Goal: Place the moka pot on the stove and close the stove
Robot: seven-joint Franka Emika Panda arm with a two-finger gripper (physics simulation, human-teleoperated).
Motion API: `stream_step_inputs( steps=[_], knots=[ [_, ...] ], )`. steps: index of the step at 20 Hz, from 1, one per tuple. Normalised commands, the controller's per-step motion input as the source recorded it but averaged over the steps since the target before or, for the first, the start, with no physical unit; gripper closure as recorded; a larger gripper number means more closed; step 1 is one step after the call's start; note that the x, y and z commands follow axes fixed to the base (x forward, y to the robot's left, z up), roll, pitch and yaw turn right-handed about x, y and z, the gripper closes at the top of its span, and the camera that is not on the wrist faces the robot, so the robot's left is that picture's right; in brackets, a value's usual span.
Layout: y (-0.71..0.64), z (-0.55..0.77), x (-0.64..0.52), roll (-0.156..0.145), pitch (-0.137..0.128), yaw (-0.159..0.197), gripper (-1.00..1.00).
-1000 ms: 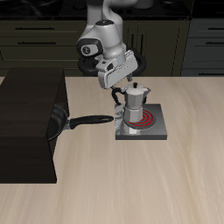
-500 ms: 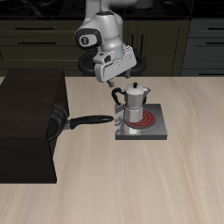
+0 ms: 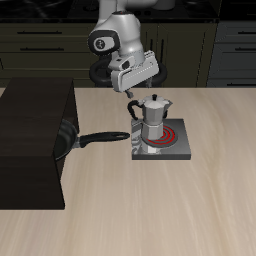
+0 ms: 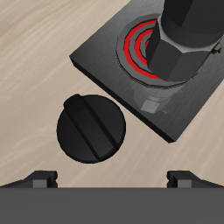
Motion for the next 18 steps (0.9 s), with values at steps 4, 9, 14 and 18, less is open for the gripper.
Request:
stream_step_inputs(
  steps=[4,9,14,18],
  knots=[
    [-0.05,-0.01,0.27,-0.021,0.006,0.022,-1.0],
    [0.0,0.0,0.24,-0.025,0.0,0.002,-1.0],
    [0.03,-0.02,0.21,-0.025,0.005,0.01,-1.0],
    [0.15,-0.17,0.13,-0.02,0.011,0.016,-1.0]
  ],
)
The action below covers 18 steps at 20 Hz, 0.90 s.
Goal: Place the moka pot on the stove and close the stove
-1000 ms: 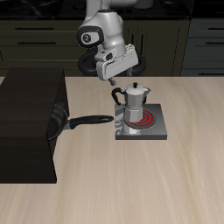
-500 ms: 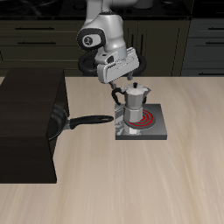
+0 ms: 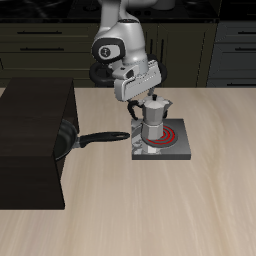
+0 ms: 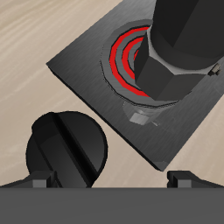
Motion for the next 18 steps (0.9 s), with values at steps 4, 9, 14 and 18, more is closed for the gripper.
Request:
stream_step_inputs(
  steps=[4,9,14,18],
  knots=[
    [0.23,-0.2,-0.03,0.03,0.026,0.016,-1.0],
    [0.24,-0.19,-0.07,0.031,0.023,0.003,-1.0],
    [0.14,-0.18,-0.11,0.026,0.023,-0.011,-1.0],
    [0.07,-0.25,-0.25,0.008,0.03,0.001,-1.0]
  ],
)
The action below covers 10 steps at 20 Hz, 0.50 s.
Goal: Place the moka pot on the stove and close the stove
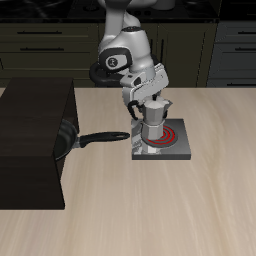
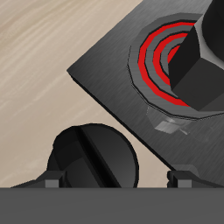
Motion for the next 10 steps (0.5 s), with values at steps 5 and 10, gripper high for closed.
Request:
stream_step_inputs(
  steps=[5,10],
  knots=[
    [0.14,-0.26,-0.3,0.003,0.033,0.081,-1.0],
    [0.44,-0.09,-0.32,0.101,0.038,0.066,-1.0]
  ],
)
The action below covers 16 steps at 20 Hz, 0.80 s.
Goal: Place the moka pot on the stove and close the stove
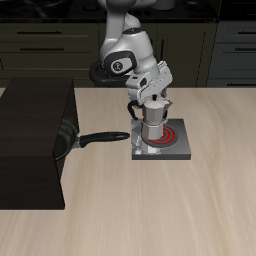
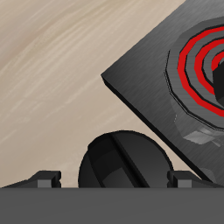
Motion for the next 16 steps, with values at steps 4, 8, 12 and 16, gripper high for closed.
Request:
stream_step_inputs(
  steps=[4,8,12,16],
  knots=[
    [0.05,0.05,-0.1,0.032,0.017,0.0,-1.0],
    [-0.06,0.03,-0.04,0.002,0.003,0.013,-1.0],
    [-0.32,-0.2,-0.1,-0.04,0.037,0.009,-1.0],
    [-0.13,-0.39,-0.28,-0.022,0.079,0.075,-1.0]
  ],
)
